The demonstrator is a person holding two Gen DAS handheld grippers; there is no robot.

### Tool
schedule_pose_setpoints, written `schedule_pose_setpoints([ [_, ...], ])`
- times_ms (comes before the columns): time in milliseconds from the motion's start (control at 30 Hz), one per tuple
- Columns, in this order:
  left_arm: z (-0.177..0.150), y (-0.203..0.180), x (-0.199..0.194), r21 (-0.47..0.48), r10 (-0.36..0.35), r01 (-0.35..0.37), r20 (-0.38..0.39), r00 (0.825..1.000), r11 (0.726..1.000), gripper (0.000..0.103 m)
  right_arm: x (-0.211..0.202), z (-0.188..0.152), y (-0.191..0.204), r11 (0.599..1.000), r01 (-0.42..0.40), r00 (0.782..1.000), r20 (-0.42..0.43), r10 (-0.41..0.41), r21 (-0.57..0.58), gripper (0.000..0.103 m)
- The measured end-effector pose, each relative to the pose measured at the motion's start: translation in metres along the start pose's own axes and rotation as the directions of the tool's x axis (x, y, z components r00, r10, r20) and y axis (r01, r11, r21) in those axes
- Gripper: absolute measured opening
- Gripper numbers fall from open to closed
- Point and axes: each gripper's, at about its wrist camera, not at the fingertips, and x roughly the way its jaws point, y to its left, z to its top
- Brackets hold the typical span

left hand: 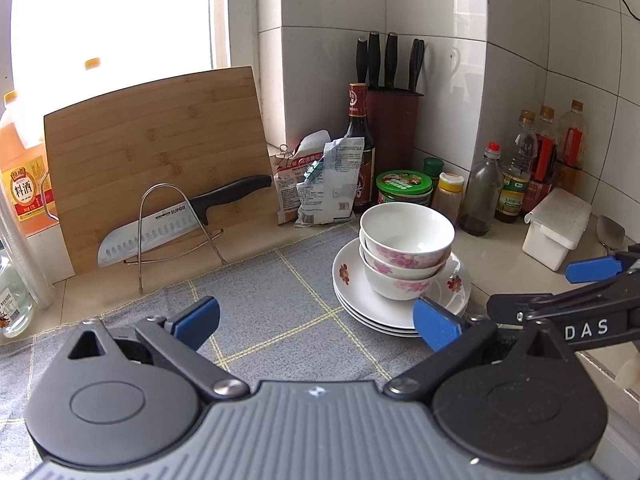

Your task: Organize plates and bowls

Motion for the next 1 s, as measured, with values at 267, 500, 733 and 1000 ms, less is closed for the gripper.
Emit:
schedule_pose_setpoints([
  [267, 0.0006, -0.0019, -0.0007, 0.000, -0.008, 0.008, 0.000, 1.000, 1.000, 0.102, -0.0017, -0.0003, -0.0006, 1.000, 0.000, 1.000, 0.002, 0.000, 0.000, 0.103],
  [500, 0.0009, -0.0025, 0.0007, 0.002, -0.011, 0.011, -0.004, 1.000, 1.000, 0.102, -0.0031, 0.0000, -0.0019, 1.000, 0.002, 1.000, 0.004, -0.002, 0.000, 0.103],
  [733, 0.0011, -0.0030, 0.0026, -0.002, -0.013, 0.013, -0.009, 1.000, 1.000, 0.102, -0.0025, 0.0002, -0.0023, 1.000, 0.011, 1.000, 0.001, -0.011, -0.005, 0.103],
  [1000, 0.0011, -0.0028, 0.0037, -0.005, -0.013, 0.013, -0.013, 1.000, 1.000, 0.102, -0.0023, 0.0006, -0.0020, 1.000, 0.014, 1.000, -0.001, -0.014, -0.007, 0.103],
])
